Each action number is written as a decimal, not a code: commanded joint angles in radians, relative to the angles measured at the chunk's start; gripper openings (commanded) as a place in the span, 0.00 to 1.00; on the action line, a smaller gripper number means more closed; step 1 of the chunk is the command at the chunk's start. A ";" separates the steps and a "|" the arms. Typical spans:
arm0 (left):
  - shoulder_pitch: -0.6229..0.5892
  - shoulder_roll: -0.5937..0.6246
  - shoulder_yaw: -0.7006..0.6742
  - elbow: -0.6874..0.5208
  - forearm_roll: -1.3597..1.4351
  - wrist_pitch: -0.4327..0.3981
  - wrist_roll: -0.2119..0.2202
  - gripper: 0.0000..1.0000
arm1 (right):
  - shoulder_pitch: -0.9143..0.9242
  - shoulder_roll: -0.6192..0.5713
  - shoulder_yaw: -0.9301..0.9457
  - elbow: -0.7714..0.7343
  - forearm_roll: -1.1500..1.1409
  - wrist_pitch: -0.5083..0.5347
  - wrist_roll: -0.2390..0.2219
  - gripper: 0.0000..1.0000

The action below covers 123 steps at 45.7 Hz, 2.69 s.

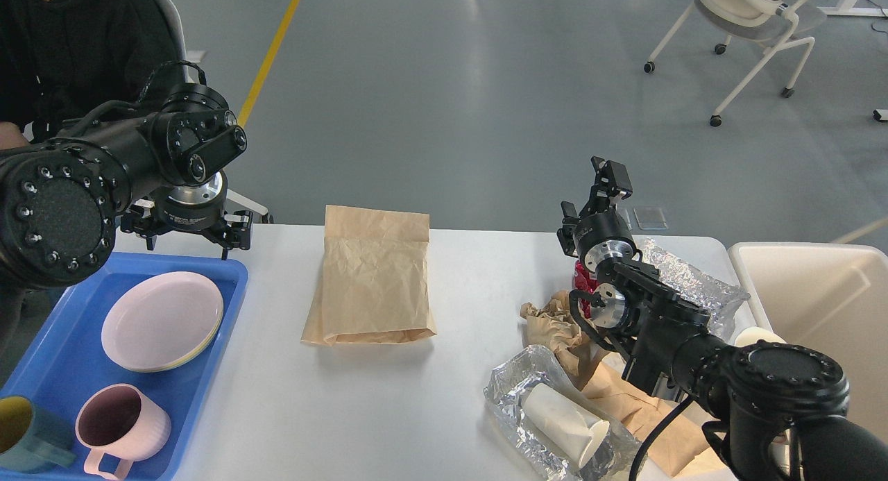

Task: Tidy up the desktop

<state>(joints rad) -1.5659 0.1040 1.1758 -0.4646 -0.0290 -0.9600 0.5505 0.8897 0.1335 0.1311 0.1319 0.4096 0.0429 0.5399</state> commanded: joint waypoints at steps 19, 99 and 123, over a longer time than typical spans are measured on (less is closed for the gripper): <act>0.086 -0.026 -0.016 -0.006 0.001 0.000 -0.359 0.94 | 0.000 0.000 0.001 0.000 0.000 0.000 0.000 1.00; 0.030 0.008 -0.058 0.040 0.009 0.000 -0.368 0.93 | 0.000 0.000 0.001 0.000 0.000 0.000 0.000 1.00; 0.072 0.250 -0.421 0.040 -0.012 0.000 -0.371 0.96 | 0.000 0.000 0.001 -0.001 0.000 0.000 0.000 1.00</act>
<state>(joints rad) -1.5262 0.2464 0.9413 -0.4280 -0.0339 -0.9602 0.1801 0.8897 0.1334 0.1314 0.1318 0.4096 0.0429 0.5400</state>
